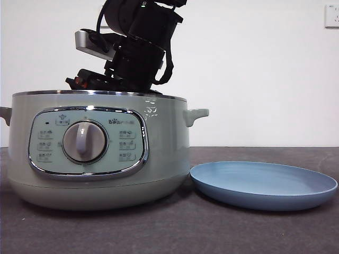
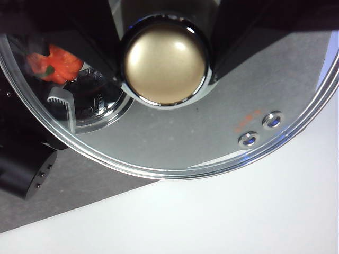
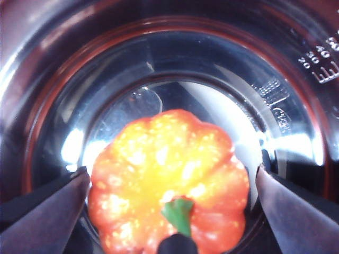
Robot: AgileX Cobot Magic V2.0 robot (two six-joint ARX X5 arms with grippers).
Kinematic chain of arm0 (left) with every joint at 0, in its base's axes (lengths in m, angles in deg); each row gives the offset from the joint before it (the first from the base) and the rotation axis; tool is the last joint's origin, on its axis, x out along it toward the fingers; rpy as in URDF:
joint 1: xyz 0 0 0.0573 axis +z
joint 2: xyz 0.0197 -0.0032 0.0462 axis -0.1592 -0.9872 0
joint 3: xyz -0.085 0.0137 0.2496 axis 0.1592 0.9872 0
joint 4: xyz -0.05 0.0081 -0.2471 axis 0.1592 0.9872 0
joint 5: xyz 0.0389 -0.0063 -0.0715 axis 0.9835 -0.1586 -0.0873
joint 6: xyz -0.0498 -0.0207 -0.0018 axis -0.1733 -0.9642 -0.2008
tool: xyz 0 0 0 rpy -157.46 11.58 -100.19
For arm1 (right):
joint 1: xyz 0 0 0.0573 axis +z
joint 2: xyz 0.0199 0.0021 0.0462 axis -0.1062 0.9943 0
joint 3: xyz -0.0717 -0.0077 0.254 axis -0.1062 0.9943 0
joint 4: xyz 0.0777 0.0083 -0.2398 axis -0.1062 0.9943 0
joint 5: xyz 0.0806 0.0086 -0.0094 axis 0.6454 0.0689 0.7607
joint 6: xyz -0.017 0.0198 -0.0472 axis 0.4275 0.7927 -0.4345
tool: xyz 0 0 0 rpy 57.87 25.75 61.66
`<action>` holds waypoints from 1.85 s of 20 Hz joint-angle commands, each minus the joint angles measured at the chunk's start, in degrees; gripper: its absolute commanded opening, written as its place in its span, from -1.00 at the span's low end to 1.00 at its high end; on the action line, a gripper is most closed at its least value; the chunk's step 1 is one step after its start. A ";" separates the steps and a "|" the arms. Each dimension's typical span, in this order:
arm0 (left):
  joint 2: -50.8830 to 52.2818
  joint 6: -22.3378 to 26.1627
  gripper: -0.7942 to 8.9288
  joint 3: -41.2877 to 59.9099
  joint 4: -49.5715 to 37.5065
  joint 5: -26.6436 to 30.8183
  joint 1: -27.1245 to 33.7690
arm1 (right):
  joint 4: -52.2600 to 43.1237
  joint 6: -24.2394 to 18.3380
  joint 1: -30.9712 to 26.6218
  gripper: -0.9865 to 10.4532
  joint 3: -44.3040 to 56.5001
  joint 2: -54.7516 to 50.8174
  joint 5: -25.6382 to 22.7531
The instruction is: Take the pumpkin out from the steamer,put the pumpkin in the blue plate,close the lid
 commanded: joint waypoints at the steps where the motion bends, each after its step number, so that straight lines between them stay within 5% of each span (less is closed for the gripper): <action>1: 0.72 0.66 -0.85 -0.50 -2.64 0.42 -0.13 | -0.17 -0.31 0.39 -0.65 0.13 0.77 -0.13; 2: 0.72 0.66 -0.85 -0.50 -2.64 0.42 -0.13 | -0.17 -0.28 0.39 -0.83 0.13 0.74 -0.15; 9: 0.13 0.59 -0.85 -0.50 -2.86 0.22 -0.13 | 8.00 0.11 -1.60 -0.84 0.11 -10.10 -0.66; 13: -2.40 0.46 -0.85 -0.50 -3.13 0.04 -0.13 | 22.34 4.98 -9.27 -0.84 0.13 -20.35 -0.68; 17: -4.66 0.42 -0.85 -0.50 -3.08 -3.08 -0.13 | 27.98 14.45 -17.00 -0.84 3.56 -26.53 -7.34; 21: -5.27 -0.02 -0.85 -0.50 -3.32 -4.85 -0.13 | 20.92 21.00 -18.40 -0.84 17.86 -33.33 -15.82; 27: -5.95 -1.07 -0.85 -0.50 -3.67 -5.97 -0.13 | -2.91 22.10 -17.25 -0.84 38.51 -36.65 -13.40; 37: -5.95 -1.05 -0.85 -0.50 -3.63 -5.95 -0.13 | -8.28 21.38 -17.40 -0.75 39.95 -24.79 -10.51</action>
